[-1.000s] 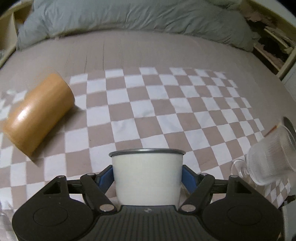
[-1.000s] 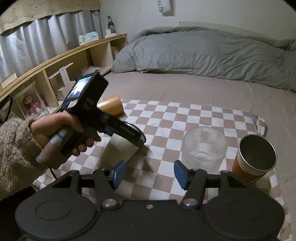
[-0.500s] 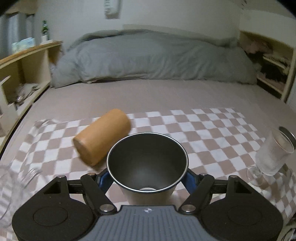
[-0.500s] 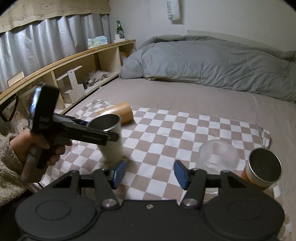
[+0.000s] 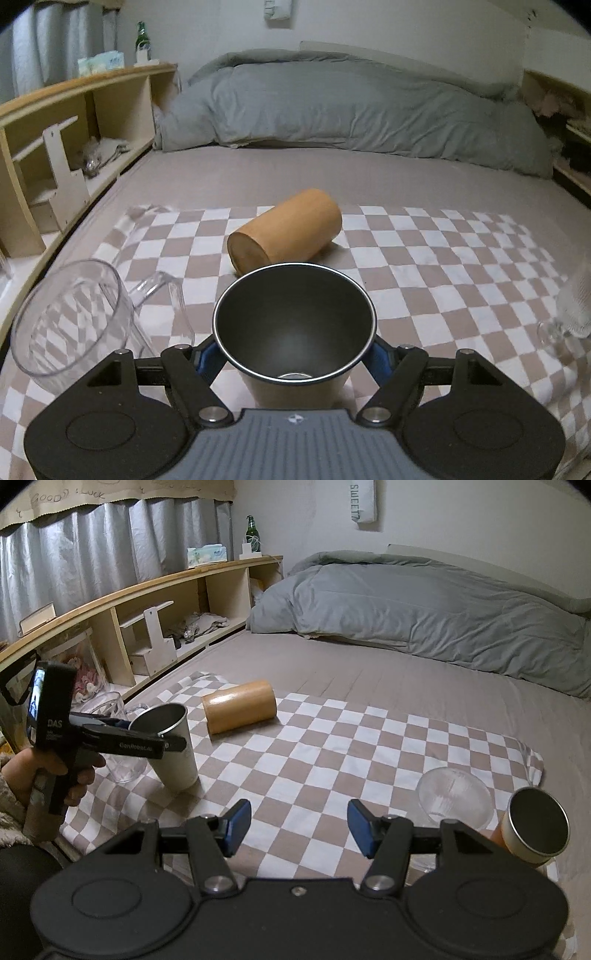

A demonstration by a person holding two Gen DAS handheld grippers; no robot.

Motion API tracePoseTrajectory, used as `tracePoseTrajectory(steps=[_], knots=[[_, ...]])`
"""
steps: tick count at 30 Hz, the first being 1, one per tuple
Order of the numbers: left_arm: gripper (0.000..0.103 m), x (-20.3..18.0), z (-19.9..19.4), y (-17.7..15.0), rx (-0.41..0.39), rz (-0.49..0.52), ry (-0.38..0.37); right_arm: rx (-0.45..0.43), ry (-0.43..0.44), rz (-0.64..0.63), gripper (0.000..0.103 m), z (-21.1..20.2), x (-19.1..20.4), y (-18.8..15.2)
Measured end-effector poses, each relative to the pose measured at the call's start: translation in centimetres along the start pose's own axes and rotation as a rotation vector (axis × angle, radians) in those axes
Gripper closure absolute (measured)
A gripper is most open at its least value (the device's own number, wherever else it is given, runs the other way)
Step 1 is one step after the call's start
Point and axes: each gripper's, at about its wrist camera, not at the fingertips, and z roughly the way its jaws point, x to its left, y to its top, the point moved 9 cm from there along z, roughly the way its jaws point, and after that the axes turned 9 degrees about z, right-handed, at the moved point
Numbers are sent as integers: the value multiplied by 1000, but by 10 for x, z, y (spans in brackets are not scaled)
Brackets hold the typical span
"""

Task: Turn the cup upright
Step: 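Rotate the white cup mouth-up with the left gripper and lower it onto the cloth, then open the left gripper and withdraw it from the upright cup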

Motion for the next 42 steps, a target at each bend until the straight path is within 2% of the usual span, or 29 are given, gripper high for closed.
tracePoseTrajectory(steps=[3,8,10,12,21,28,32,39,42], knots=[[27,-5,-1,-1,11,43,8,1,5,-1,44,0,2,-1],[26,-5,-1,-5,29,38,1,3,7,-3,44,0,3,0],[20,-4,-3,-5,42,32,2,3,7,-3,44,0,3,0],[6,-4,-6,-5,46,23,-8,2,7,-1,44,0,3,0],[3,-8,-49,8,-14,-4,-3,-58,19,32,38,-14,11,8],[0,-13,-102,16,-102,-13,29,-169,-34,47,15,-35,19,18],[0,-16,-122,14,-124,-3,42,-183,-77,74,5,-42,19,14],[0,-22,-148,-1,-144,9,63,-204,-136,84,0,-56,23,-1],[0,-28,-154,-8,-146,8,47,-208,-160,92,0,-61,25,-9]])
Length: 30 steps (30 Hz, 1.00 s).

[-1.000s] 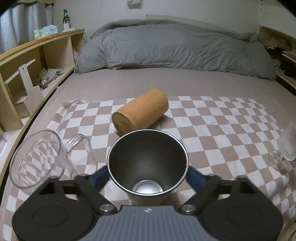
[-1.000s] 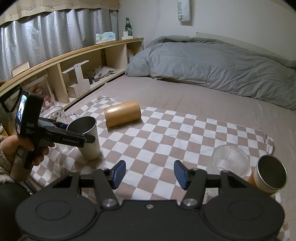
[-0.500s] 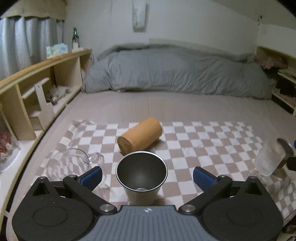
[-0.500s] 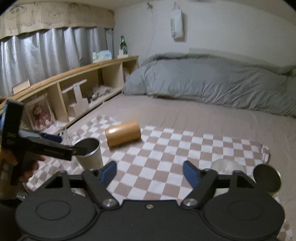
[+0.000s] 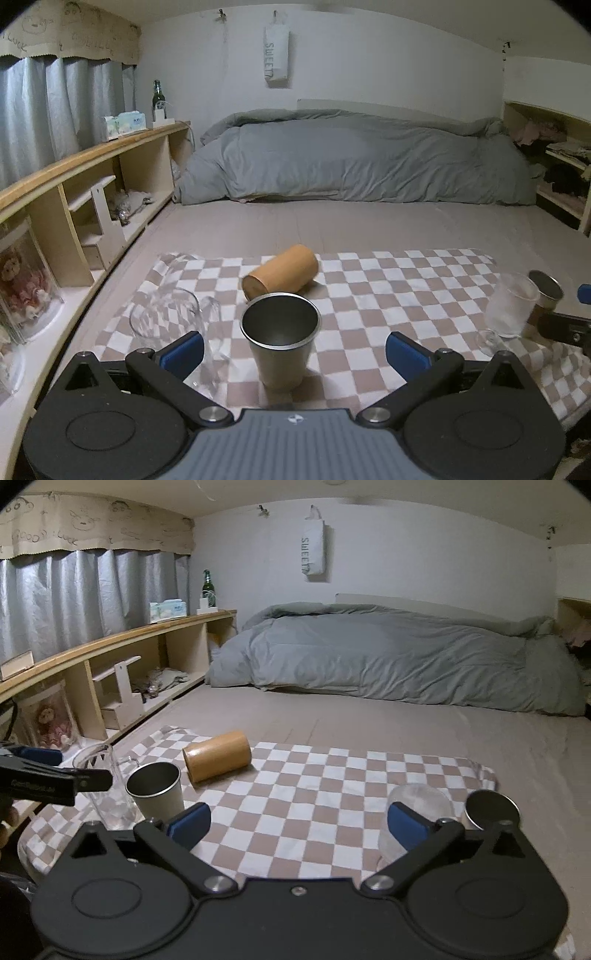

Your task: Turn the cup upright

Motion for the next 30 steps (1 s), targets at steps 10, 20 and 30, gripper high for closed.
tracePoseTrajectory(steps=[10,20,30], knots=[[0,-11,-13,-21,14,5,-24,0,-52,7,0,-10,1,-19],[0,-14,-16,-33,27,10,-16,21,-72,32,0,-8,-4,-29],[0,-6,-17,-34,33,-18,-3,38,-75,6,0,-5,1,-32]])
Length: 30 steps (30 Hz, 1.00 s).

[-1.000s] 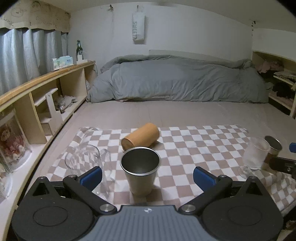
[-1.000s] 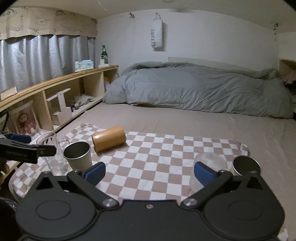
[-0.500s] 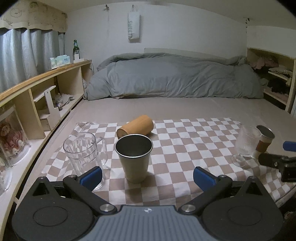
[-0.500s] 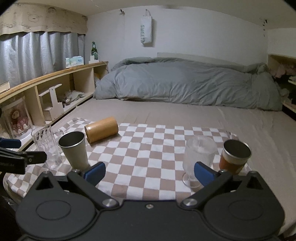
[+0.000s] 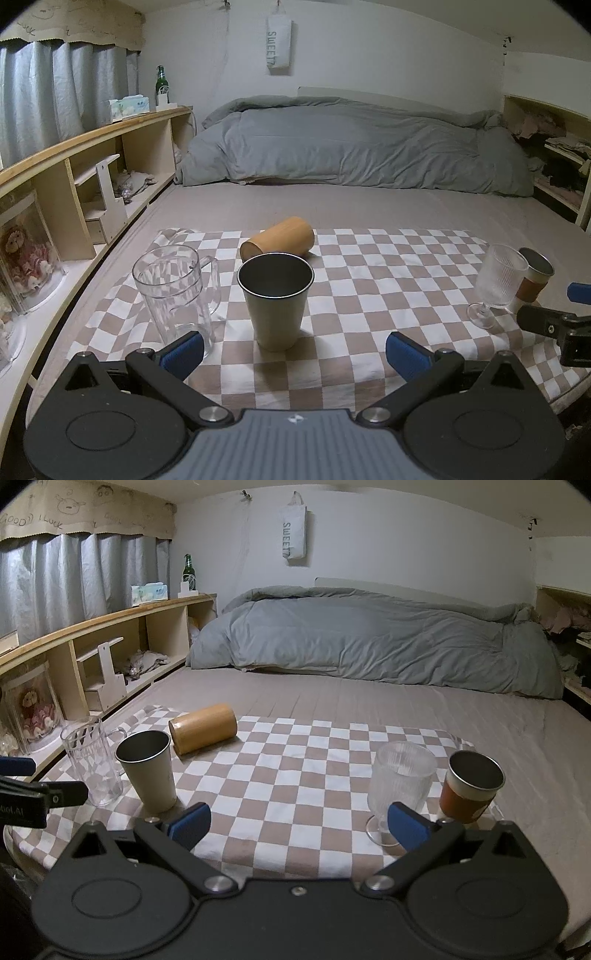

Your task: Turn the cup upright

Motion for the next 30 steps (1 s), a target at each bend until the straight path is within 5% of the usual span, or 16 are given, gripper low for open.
tracePoseTrajectory(steps=[30], knots=[[0,0,0,0,-1,6,-1,13,-1,-7,0,3,3,-1]])
